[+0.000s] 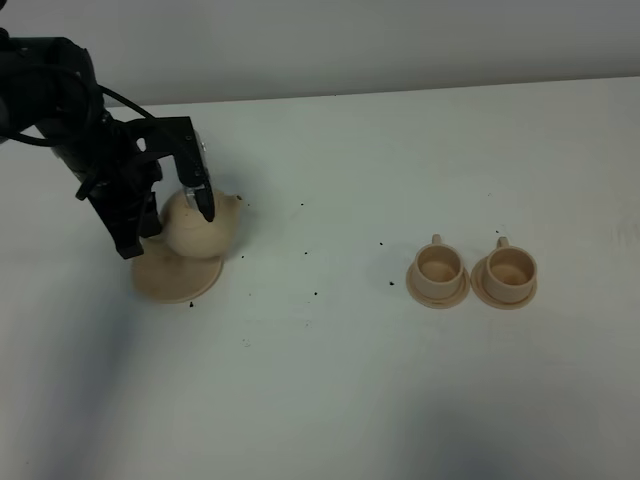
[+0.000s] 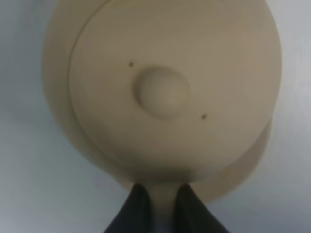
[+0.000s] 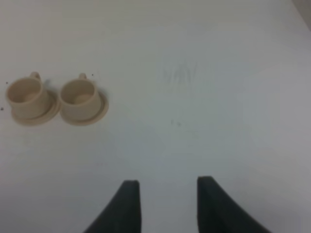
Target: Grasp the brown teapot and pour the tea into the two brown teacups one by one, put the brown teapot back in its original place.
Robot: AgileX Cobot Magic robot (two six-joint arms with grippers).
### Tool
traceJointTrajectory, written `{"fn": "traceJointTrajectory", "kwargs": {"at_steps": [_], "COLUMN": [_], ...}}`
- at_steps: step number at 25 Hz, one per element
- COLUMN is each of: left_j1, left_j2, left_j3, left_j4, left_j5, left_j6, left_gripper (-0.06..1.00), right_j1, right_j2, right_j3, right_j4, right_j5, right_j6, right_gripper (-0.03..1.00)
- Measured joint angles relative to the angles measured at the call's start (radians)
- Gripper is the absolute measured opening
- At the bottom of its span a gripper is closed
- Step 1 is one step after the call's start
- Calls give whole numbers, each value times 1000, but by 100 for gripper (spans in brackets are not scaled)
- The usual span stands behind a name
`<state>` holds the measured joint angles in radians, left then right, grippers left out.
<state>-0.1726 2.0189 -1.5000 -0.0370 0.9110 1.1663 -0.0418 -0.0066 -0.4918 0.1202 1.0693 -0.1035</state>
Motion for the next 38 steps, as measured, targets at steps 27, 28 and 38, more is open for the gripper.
{"fn": "traceJointTrajectory", "kwargs": {"at_steps": [27, 28, 38], "left_j1": [-290, -298, -352], "left_j2": [0, 2, 172], "left_j3": [0, -6, -273], "left_j4": [-29, -29, -24], "left_j5": [-285, -286, -153], "left_j6": [-99, -109, -175], "left_gripper": [15, 15, 15], "right_j1": [0, 0, 0], "right_j2": [0, 0, 0], "right_j3": [0, 0, 0], "right_j4": [0, 0, 0], "right_j5": [0, 0, 0], "right_j6": [0, 0, 0], "right_gripper": [31, 31, 31]}}
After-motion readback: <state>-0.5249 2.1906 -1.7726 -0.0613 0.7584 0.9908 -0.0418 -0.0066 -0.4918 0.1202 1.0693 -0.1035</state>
